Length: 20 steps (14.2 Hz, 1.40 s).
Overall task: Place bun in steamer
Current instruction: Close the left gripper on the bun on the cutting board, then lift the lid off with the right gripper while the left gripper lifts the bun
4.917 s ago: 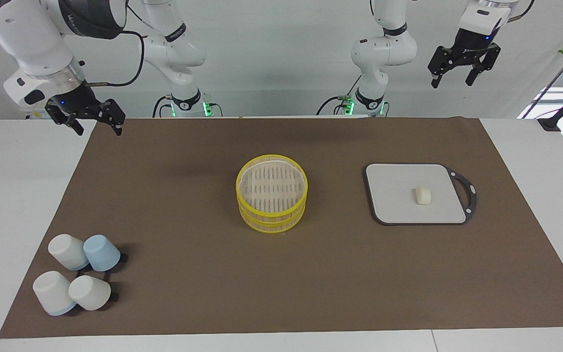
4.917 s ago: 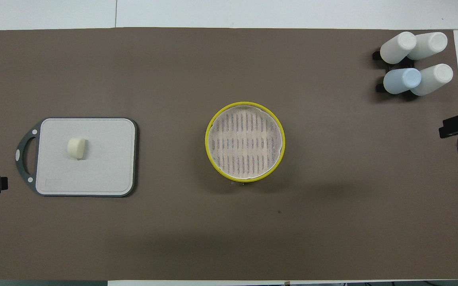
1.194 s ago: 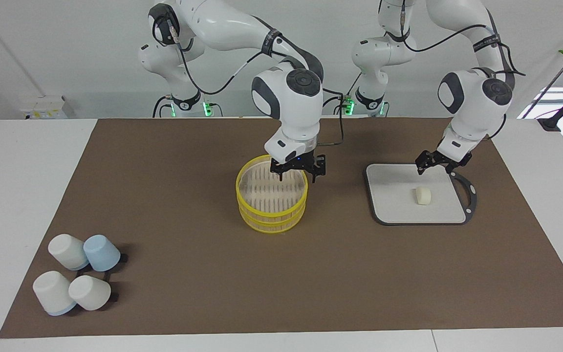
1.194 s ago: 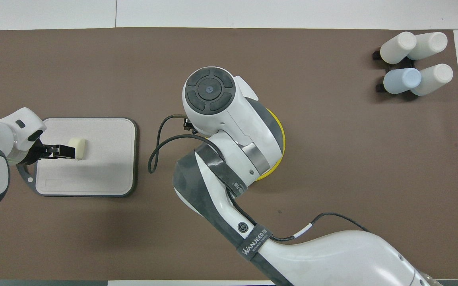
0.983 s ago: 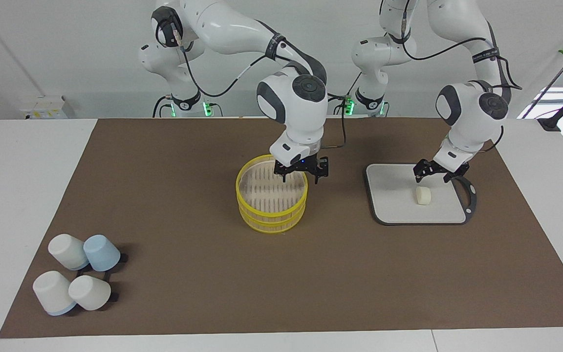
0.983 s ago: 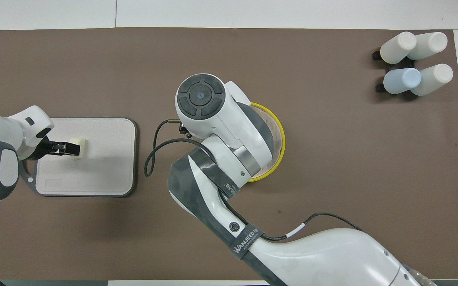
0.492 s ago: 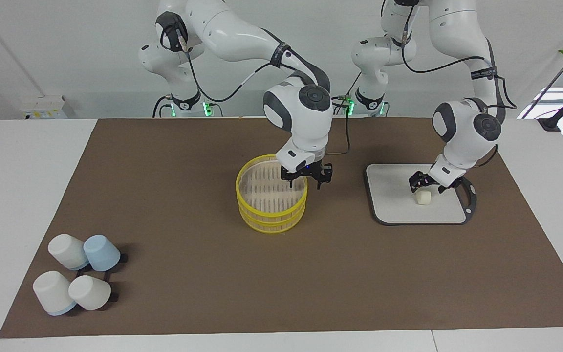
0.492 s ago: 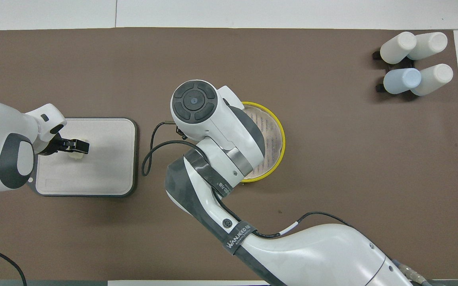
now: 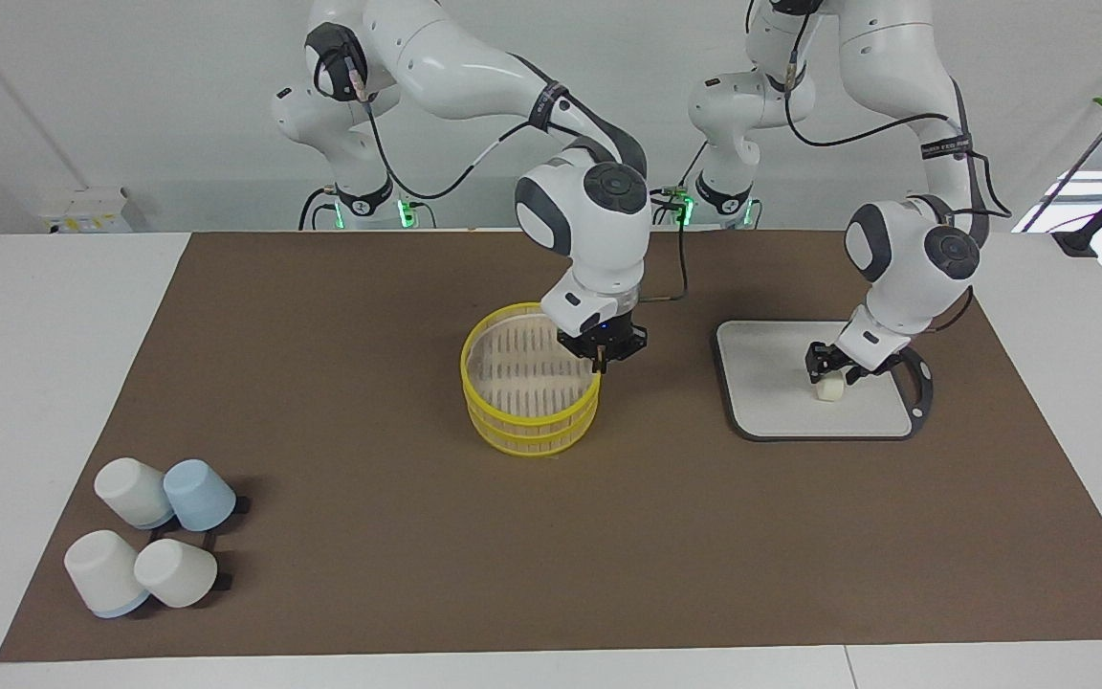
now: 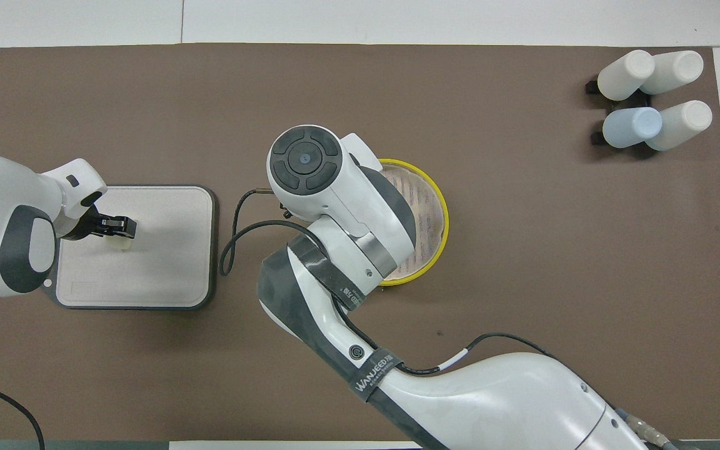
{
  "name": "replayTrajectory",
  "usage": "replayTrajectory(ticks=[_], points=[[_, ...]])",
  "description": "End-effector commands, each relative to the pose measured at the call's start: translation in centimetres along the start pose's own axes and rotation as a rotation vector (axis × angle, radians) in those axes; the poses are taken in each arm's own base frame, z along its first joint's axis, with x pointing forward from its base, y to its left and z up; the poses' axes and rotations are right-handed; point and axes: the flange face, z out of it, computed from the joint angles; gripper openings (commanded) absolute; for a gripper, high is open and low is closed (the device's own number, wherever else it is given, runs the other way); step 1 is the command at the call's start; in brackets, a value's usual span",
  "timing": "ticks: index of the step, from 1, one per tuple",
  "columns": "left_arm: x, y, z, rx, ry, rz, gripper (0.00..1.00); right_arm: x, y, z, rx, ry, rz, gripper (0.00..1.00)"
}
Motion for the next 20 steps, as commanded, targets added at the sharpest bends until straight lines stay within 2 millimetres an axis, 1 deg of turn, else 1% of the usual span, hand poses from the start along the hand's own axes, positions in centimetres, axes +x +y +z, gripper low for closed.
replayTrajectory(ticks=[1,2,4,6,7,8,9,10,11,12,13,14,15,16,17,18,19,20], points=[[0.5,0.0,0.2,0.007,-0.004,0.012,0.31,0.5,0.3,-0.2,-0.013,0.002,0.014,0.00],[0.4,0.0,0.3,0.006,-0.006,0.007,0.27,0.4,0.4,0.1,-0.027,-0.007,0.014,0.00],[0.3,0.1,0.3,0.005,-0.009,0.005,0.21,0.6,0.9,-0.5,-0.049,-0.020,0.018,0.00],[0.5,0.1,0.0,-0.002,-0.011,-0.001,0.21,1.1,1.2,-2.8,-0.037,-0.013,0.013,0.00],[1.1,0.0,-1.0,-0.009,-0.012,-0.021,0.21,1.2,1.2,-4.2,-0.024,-0.011,-0.006,0.00],[1.7,0.0,-2.3,-0.013,-0.017,-0.042,0.21,1.8,1.8,-5.3,-0.020,-0.013,-0.011,0.00],[2.4,0.3,-3.2,-0.014,-0.026,-0.065,0.21,2.6,2.9,-6.8,-0.012,-0.005,-0.013,0.00],[2.9,1.3,-4.3,-0.012,-0.026,-0.091,0.21,2.7,3.3,-8.1,-0.004,0.000,-0.033,0.00],[3.1,1.9,-5.1,-0.011,-0.034,-0.113,0.21,3.6,5.1,-9.8,0.003,0.008,-0.050,0.00],[3.4,2.7,-6.0,-0.011,-0.044,-0.128,0.21,4.5,6.9,-11.0,-0.002,0.012,-0.072,0.00],[3.9,3.9,-7.4,-0.009,-0.052,-0.150,0.21,5.7,8.8,-11.7,-0.009,0.019,-0.097,0.00],[4.3,5.6,-8.8,-0.025,-0.062,-0.185,0.22,7.6,12.1,-12.8,-0.011,0.025,-0.113,0.00],[4.9,7.5,-10.0,-0.041,-0.067,-0.199,0.25,9.6,16.1,-13.8,-0.022,0.026,-0.110,0.00],[5.6,9.9,-10.4,-0.040,-0.080,-0.221,0.25,11.3,19.5,-13.8,-0.042,0.013,-0.104,0.00],[6.1,12.6,-11.7,-0.037,-0.071,-0.253,0.25,13.0,23.2,-14.0,-0.053,0.014,-0.108,0.00],[6.6,16.5,-12.4,-0.041,-0.075,-0.292,0.25,14.1,25.7,-14.2,-0.053,0.016,-0.118,0.00],[6.7,20.1,-13.2,-0.063,-0.077,-0.324,0.25,14.9,27.5,-14.2,-0.054,0.015,-0.114,0.00],[6.7,23.5,-13.3,-0.087,-0.079,-0.383,0.25,15.4,28.9,-14.3,-0.052,0.015,-0.100,0.00]])
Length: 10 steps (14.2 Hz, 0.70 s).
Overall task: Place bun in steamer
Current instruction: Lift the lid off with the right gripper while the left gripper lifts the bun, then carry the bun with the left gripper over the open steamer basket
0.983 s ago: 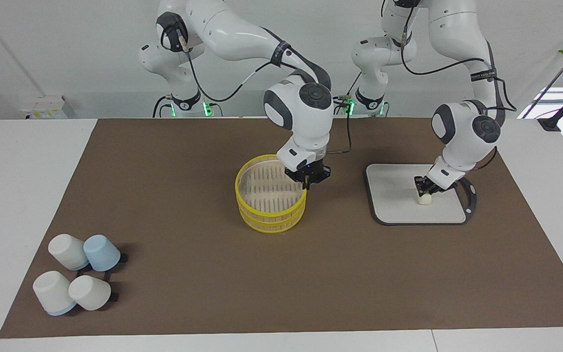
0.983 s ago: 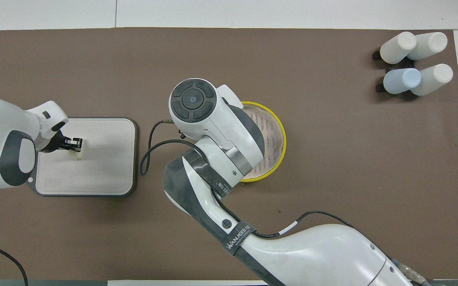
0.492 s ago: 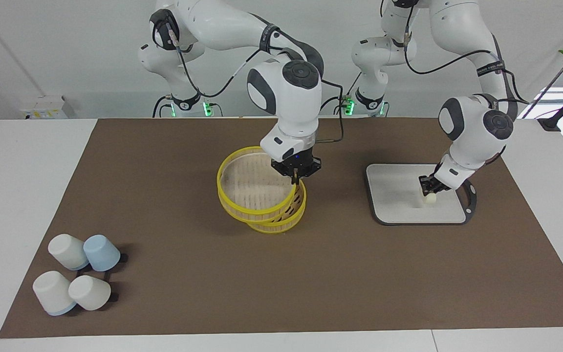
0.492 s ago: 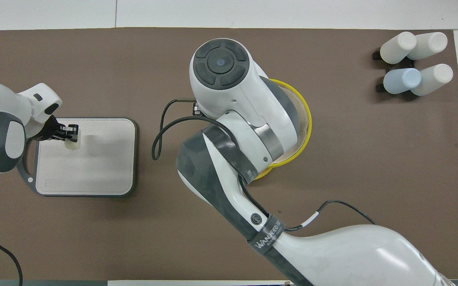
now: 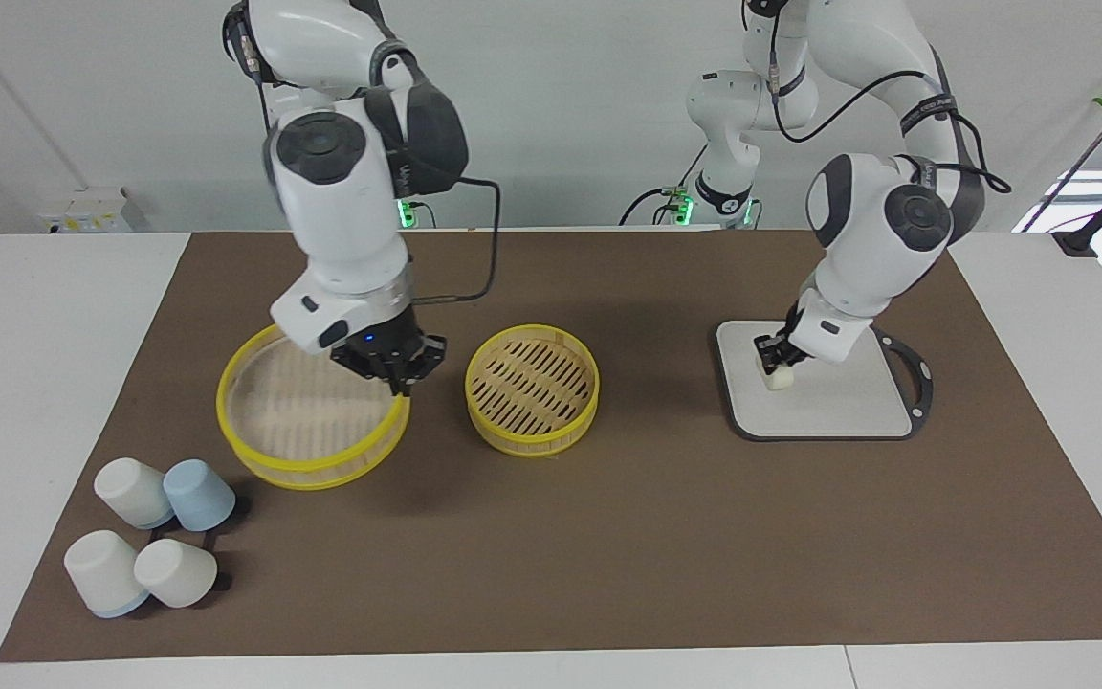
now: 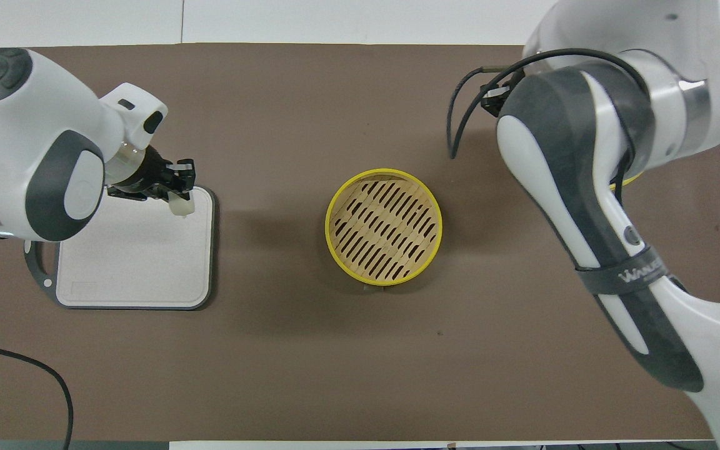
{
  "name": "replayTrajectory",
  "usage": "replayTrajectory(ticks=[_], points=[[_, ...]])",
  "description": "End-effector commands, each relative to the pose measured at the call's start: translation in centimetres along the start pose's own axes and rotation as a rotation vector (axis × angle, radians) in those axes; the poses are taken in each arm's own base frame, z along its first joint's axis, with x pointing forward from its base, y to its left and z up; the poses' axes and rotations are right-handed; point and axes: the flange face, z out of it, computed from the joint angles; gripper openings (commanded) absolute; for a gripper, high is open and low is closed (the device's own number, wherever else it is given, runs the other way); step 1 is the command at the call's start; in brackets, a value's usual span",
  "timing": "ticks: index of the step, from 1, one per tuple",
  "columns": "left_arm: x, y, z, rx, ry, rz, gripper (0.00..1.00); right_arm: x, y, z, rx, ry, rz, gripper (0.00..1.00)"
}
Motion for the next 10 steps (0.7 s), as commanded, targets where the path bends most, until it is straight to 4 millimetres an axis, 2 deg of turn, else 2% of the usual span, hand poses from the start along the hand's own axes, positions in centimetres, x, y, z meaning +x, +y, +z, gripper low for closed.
replayTrajectory(ticks=[1,2,3,4,5,6,7,10], points=[[-1.5,8.7,-0.1,-0.036,-0.011,-0.126,0.25,0.3,2.3,-0.5,-0.001,0.001,0.003,0.00],[-2.0,11.9,-0.8,-0.051,0.009,-0.140,0.25,0.5,3.0,-0.5,0.000,0.004,-0.007,0.00],[-2.4,14.8,-1.2,-0.059,0.010,-0.157,0.25,0.8,4.7,-0.6,0.000,0.005,-0.036,0.00],[-3.2,18.0,-0.5,-0.050,-0.001,-0.174,0.25,1.0,6.5,-0.6,0.008,0.002,-0.041,0.00],[-4.7,21.7,1.4,-0.035,-0.007,-0.190,0.25,1.2,7.7,-0.5,0.007,-0.003,-0.036,0.00],[-6.4,24.5,3.0,-0.035,0.000,-0.196,0.25,1.2,8.1,-0.5,0.007,-0.006,-0.036,0.00],[-8.1,26.6,4.2,-0.042,0.013,-0.174,0.25,1.2,8.2,-0.4,0.008,-0.009,-0.038,0.00],[-8.8,28.4,6.3,-0.059,0.019,-0.174,0.25,1.0,8.9,0.4,0.036,-0.014,-0.021,0.00]])
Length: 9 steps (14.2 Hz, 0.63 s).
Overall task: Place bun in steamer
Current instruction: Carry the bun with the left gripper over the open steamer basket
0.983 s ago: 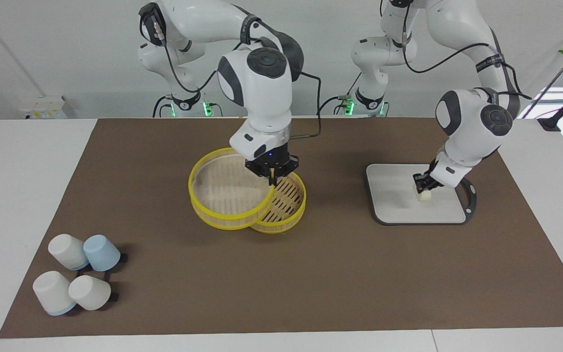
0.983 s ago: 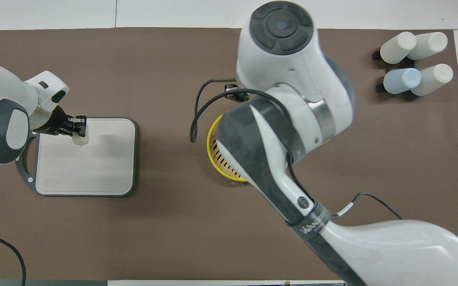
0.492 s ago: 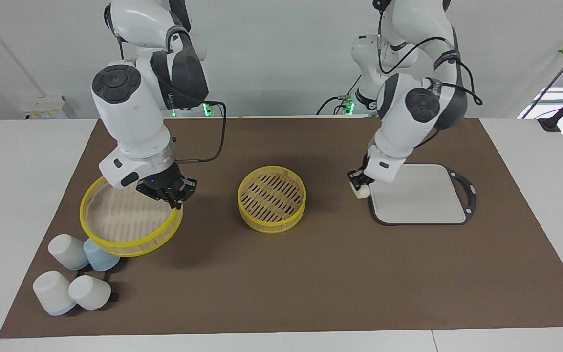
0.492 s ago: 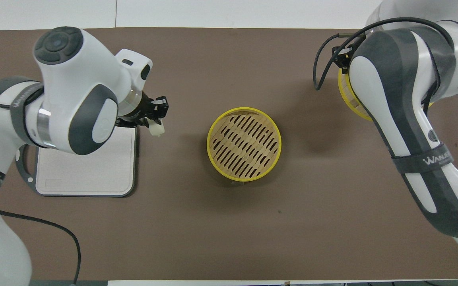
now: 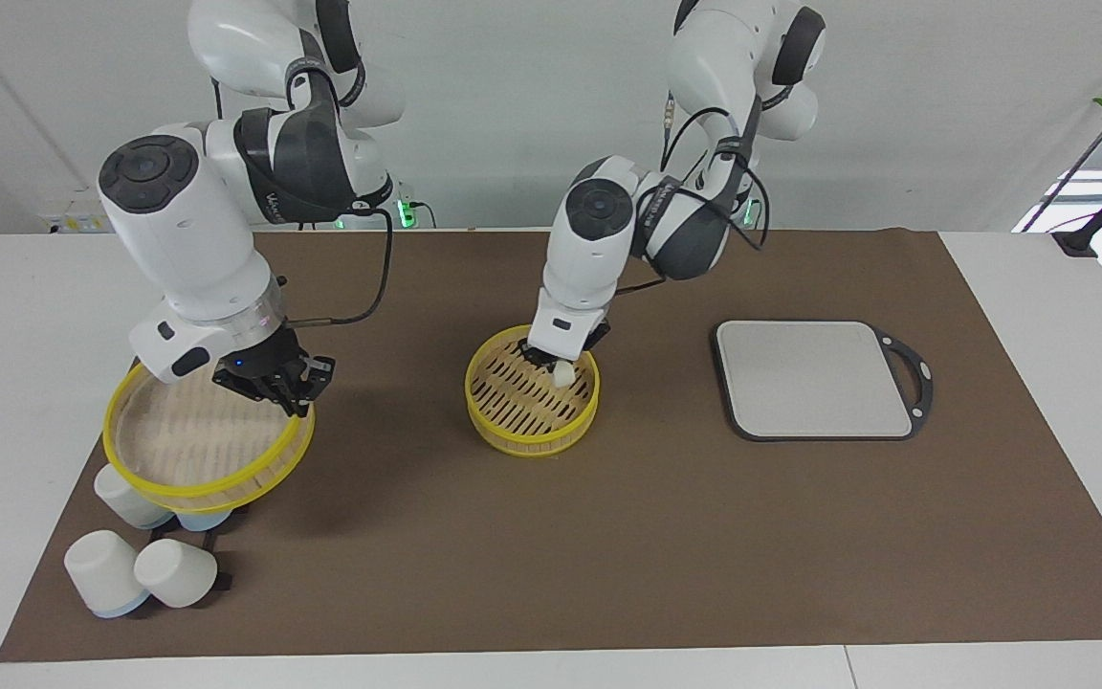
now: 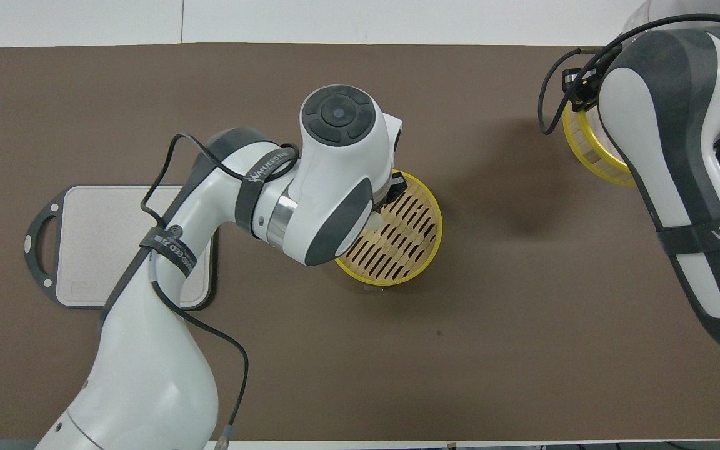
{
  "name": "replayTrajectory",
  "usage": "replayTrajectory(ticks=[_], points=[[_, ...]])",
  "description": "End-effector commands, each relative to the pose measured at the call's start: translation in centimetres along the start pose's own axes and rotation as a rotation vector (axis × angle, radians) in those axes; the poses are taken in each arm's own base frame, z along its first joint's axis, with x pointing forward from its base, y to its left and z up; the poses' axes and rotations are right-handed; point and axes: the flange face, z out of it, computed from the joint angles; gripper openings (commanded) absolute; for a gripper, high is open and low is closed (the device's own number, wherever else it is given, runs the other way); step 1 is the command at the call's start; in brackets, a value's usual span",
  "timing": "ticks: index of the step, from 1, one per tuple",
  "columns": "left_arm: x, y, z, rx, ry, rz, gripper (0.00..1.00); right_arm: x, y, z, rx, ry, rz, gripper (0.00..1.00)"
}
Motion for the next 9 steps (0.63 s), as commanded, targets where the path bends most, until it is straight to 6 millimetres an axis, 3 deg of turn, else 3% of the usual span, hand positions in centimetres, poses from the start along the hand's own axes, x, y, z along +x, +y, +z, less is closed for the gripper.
replayTrajectory(ticks=[1,5,7,9], points=[[0.7,1.0,1.9,-0.005,0.004,-0.011,0.25,-0.7,0.8,-0.1,0.038,-0.002,-0.001,0.00],[-0.3,1.3,3.6,0.014,-0.002,0.003,0.28,-1.0,1.0,0.2,0.039,-0.011,0.002,0.00],[-0.8,0.6,5.6,0.026,-0.004,0.002,0.32,-1.2,1.4,0.2,0.042,-0.015,0.007,0.00],[-2.4,0.4,6.9,0.044,-0.011,0.019,0.37,-1.3,1.3,0.5,0.043,-0.021,0.006,0.00]])
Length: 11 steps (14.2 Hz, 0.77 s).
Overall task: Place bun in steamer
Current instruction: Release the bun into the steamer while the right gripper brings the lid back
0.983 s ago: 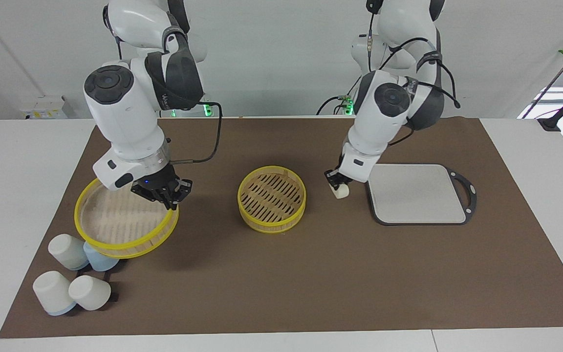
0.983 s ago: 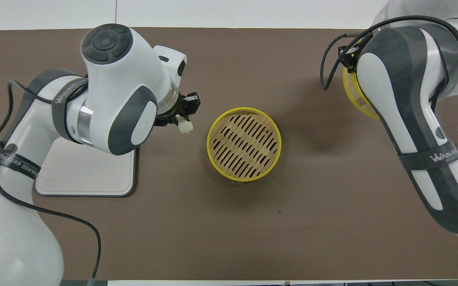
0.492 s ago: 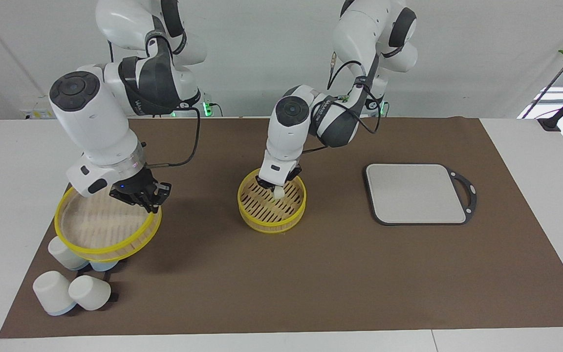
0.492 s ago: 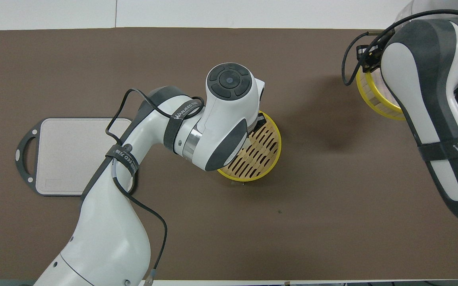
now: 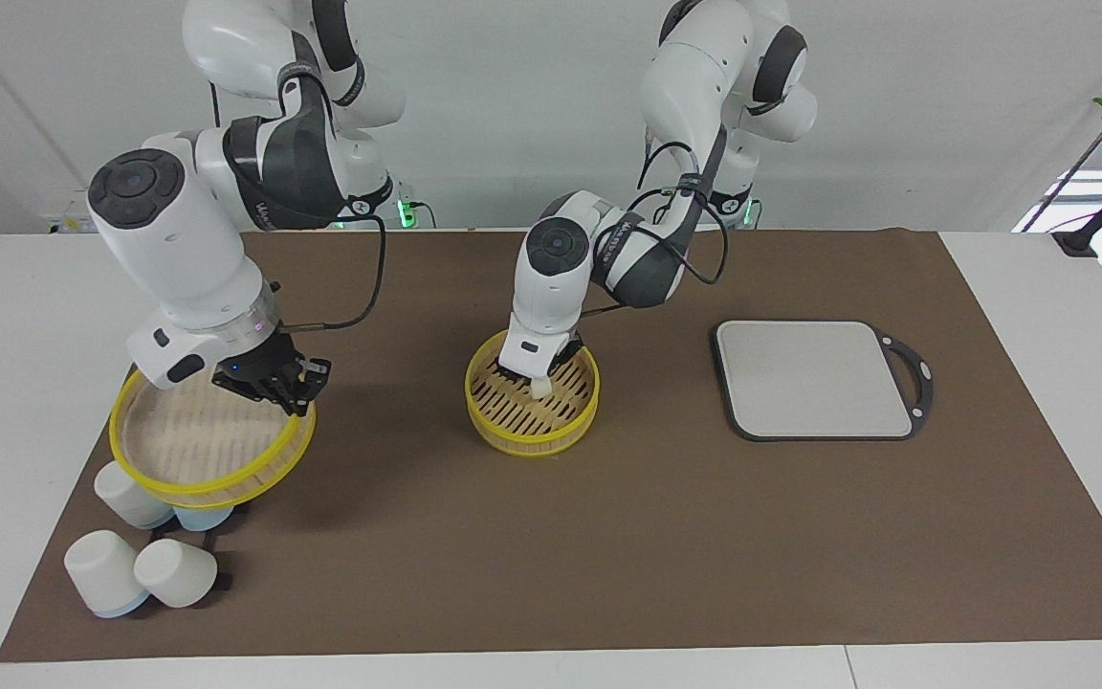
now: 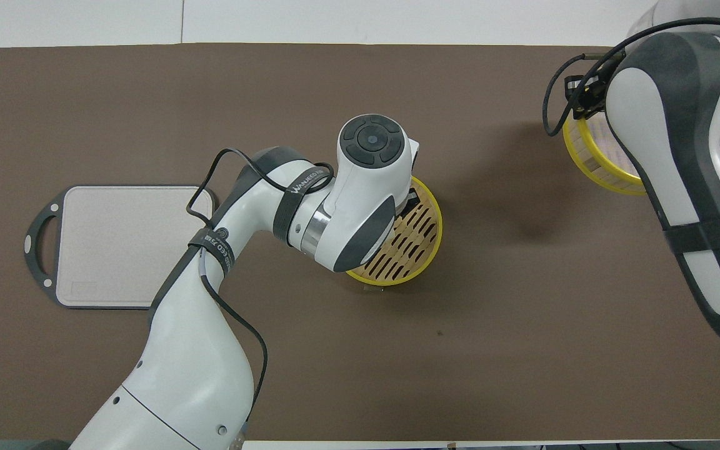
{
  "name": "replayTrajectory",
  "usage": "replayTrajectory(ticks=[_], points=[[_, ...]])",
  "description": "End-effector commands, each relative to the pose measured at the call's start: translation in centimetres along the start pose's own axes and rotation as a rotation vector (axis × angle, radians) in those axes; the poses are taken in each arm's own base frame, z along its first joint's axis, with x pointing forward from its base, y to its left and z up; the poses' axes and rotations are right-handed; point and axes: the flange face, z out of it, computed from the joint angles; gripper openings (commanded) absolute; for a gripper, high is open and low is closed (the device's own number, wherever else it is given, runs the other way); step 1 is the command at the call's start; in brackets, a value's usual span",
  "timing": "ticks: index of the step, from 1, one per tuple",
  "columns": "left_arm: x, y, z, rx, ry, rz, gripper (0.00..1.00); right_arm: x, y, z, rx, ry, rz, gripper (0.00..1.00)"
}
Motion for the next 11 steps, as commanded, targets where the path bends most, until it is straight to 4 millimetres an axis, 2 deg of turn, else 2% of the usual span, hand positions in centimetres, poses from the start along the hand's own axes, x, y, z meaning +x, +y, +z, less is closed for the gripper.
replayTrajectory(ticks=[1,2,3,6,7,9,11], points=[[-1.4,-0.5,1.0,0.003,0.011,0.005,0.51,-0.9,0.3,-0.3,0.026,0.005,-0.012,0.00],[-1.3,-0.5,0.9,0.002,0.012,0.004,0.79,-1.0,0.3,-0.4,0.026,0.006,-0.012,0.00],[-1.3,-0.5,0.7,0.001,0.014,0.003,1.00,-0.9,0.4,-0.4,0.026,0.015,-0.009,0.00],[-0.7,-1.2,0.0,0.050,0.013,0.002,1.00,-1.0,0.3,-0.3,0.027,0.025,-0.010,0.00],[-0.4,-1.8,-1.0,0.059,0.014,-0.006,1.00,-1.0,0.0,-0.3,0.028,0.024,-0.004,0.00],[1.9,-5.1,-5.7,0.056,0.045,-0.065,1.00,-1.1,-1.2,-0.3,0.031,0.031,0.030,0.00],[5.2,-10.2,-10.5,0.037,0.050,-0.145,1.00,-1.2,-3.4,-0.3,0.040,0.055,0.074,0.00]])
